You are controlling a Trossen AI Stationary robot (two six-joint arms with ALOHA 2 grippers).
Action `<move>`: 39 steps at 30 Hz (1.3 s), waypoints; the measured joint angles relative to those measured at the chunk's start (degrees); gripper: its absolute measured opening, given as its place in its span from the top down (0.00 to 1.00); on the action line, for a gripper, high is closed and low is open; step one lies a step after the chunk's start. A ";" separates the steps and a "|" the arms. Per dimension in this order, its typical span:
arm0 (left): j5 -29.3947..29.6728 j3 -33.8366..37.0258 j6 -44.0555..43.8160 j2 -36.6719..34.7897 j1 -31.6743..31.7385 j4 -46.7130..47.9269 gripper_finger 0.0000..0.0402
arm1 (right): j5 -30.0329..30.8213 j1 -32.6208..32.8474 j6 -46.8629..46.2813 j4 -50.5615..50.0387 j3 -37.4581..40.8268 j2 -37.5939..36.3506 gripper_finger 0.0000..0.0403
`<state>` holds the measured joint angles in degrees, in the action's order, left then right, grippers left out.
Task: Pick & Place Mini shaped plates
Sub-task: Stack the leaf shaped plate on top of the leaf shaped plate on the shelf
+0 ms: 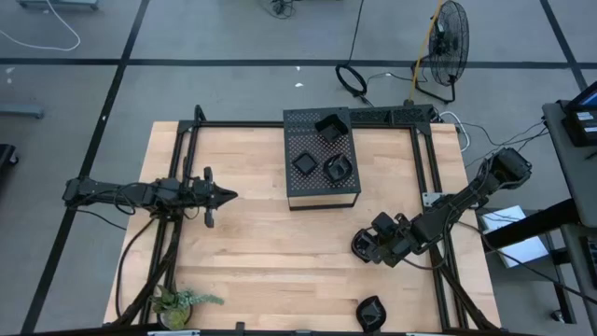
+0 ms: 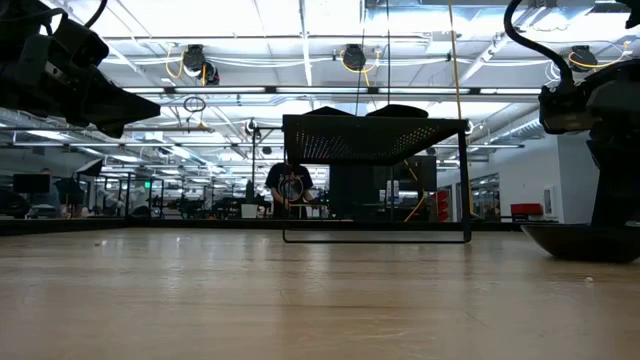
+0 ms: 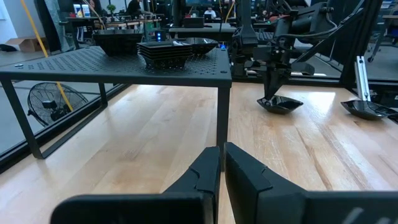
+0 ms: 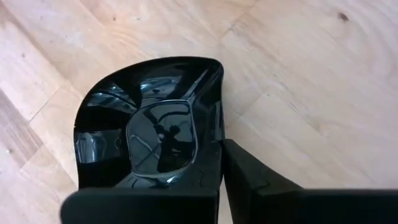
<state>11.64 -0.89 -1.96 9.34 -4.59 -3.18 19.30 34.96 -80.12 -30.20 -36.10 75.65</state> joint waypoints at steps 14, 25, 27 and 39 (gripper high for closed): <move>0.00 0.00 0.00 0.00 0.02 0.00 0.94 | 0.48 -0.03 12.69 16.31 0.00 -5.72 1.00; 0.00 0.00 0.00 0.00 0.00 0.00 0.94 | 6.54 -4.85 31.11 45.80 0.00 -6.02 1.00; 0.00 0.00 0.00 0.02 0.00 0.00 0.94 | 6.46 -6.68 34.68 51.58 0.00 -6.04 1.00; 0.00 0.00 0.00 0.00 -0.01 0.00 0.94 | 16.89 -20.96 46.35 56.13 0.00 -13.66 1.00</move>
<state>11.64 -0.89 -1.96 9.34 -4.60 -3.18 36.19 14.00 -33.76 25.93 -36.10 61.98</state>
